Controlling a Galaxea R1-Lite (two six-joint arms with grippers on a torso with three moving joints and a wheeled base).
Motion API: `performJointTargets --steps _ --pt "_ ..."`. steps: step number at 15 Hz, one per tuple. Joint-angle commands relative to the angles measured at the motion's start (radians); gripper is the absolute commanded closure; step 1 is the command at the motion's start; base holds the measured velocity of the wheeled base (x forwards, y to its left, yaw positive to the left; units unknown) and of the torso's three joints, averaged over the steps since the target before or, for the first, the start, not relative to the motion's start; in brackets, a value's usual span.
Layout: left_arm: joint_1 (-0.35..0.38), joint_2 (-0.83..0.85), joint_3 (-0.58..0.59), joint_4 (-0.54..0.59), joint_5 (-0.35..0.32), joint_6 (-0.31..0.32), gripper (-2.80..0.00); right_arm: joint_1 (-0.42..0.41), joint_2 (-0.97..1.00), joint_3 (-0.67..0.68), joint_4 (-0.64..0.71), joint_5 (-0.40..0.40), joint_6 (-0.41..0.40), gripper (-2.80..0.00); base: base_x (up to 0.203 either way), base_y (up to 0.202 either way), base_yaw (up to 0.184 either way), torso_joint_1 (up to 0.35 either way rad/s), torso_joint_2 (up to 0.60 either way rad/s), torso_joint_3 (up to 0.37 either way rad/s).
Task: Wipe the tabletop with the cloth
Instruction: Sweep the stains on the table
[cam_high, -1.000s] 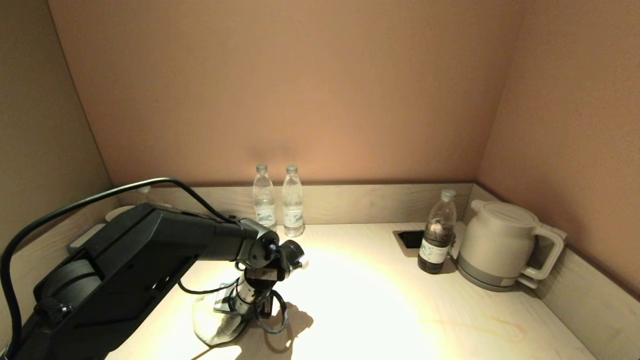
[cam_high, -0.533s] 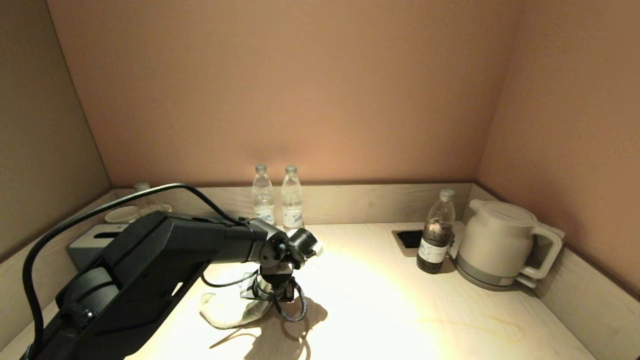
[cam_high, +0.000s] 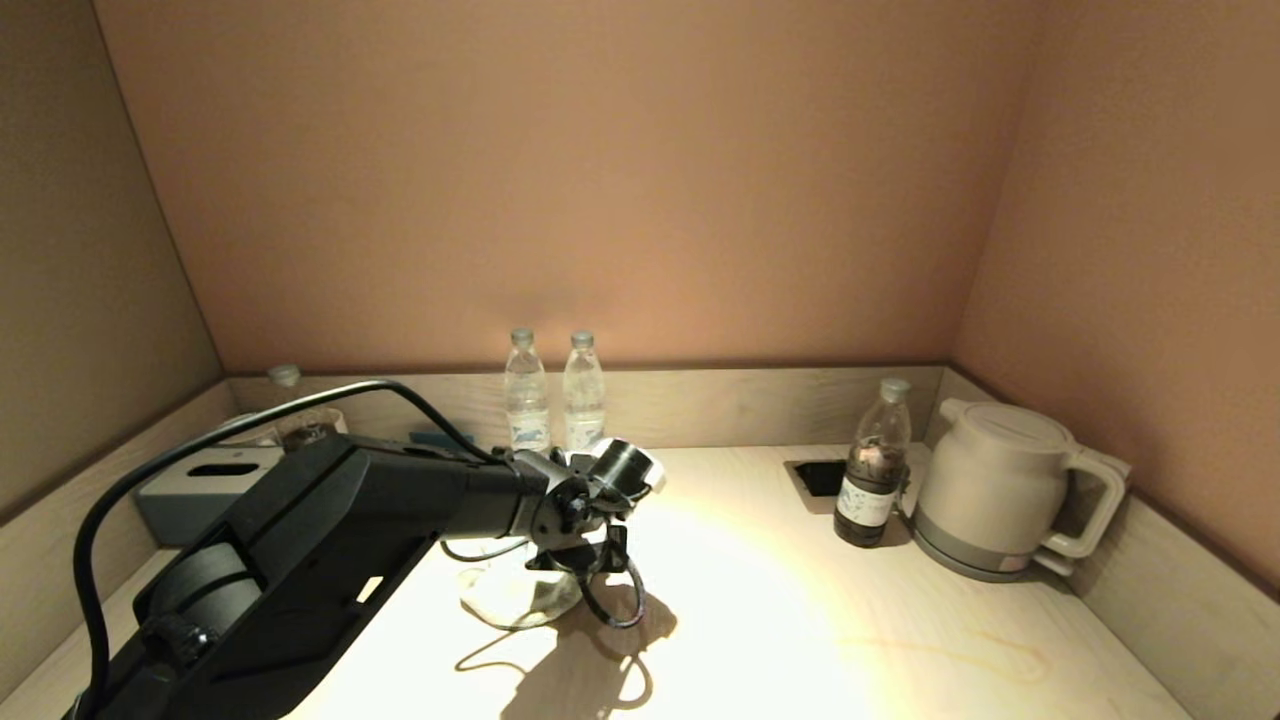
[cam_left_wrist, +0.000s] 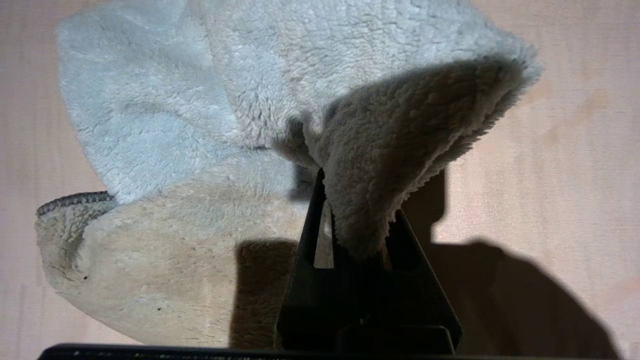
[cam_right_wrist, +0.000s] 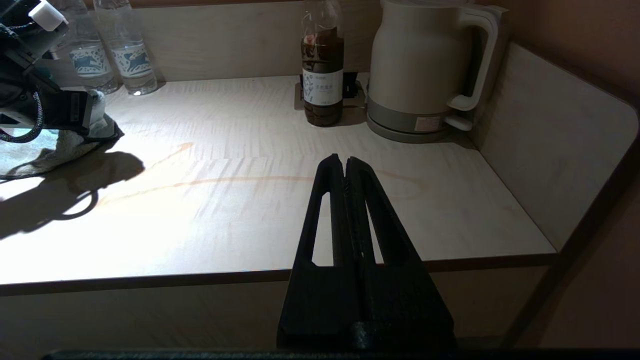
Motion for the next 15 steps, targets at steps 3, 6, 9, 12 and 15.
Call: performJointTargets --steps 3,6,9,12,15 --pt "-0.003 0.041 0.000 -0.195 0.003 0.121 0.00 -0.001 0.001 0.000 -0.002 -0.001 0.000 0.00 0.000 0.000 0.000 0.000 0.00 0.000" --pt "-0.005 0.089 0.000 -0.443 0.003 0.275 0.00 -0.001 0.001 0.000 0.000 -0.001 -0.001 0.00 0.000 0.000 0.000 0.000 0.00 0.000" --pt "-0.005 0.120 0.000 -0.619 -0.008 0.388 0.00 0.000 0.001 0.000 0.000 -0.001 0.000 0.00 0.000 0.000 0.000 0.000 0.00 0.000" --pt "-0.006 0.165 0.000 -0.880 -0.024 0.565 0.00 0.000 0.001 0.000 0.000 -0.001 0.000 0.00 0.000 0.000 0.000 0.000 0.00 0.000" --pt "-0.006 0.175 0.000 -0.943 -0.040 0.626 0.00 -0.001 0.001 0.000 0.000 -0.001 0.000 0.00 0.000 0.000 0.000 0.000 0.00 0.000"
